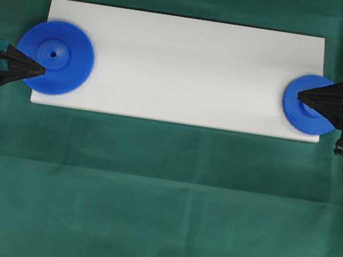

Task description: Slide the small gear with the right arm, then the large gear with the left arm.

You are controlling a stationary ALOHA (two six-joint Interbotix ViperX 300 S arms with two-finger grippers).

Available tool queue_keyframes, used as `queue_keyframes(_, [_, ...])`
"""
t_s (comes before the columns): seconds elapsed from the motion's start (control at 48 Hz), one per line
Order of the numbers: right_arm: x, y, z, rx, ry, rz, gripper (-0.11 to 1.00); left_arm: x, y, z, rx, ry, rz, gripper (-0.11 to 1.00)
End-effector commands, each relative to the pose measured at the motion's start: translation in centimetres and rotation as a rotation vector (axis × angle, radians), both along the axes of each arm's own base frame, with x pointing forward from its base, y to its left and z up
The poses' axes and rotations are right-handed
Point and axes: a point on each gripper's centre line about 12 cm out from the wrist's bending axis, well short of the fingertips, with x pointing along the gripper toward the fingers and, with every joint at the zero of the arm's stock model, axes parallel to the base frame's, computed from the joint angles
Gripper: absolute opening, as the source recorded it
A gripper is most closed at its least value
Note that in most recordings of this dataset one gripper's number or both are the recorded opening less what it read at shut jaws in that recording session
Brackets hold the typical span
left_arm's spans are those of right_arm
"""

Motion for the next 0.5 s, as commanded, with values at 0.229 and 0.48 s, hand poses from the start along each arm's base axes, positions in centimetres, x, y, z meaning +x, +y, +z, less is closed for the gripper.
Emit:
queue_keyframes(0.229, [-0.16,0.16,-0.49,0.002,0.001,0.009,0.5,-0.33,-0.07,0.33,0.008,-0.055,-0.001,0.0])
queue_keyframes(0.48, [-0.16,0.18,-0.39,-0.024,0.003,0.019,0.5,-0.29,-0.07,0.46,0.008,-0.058,-0.001,0.0])
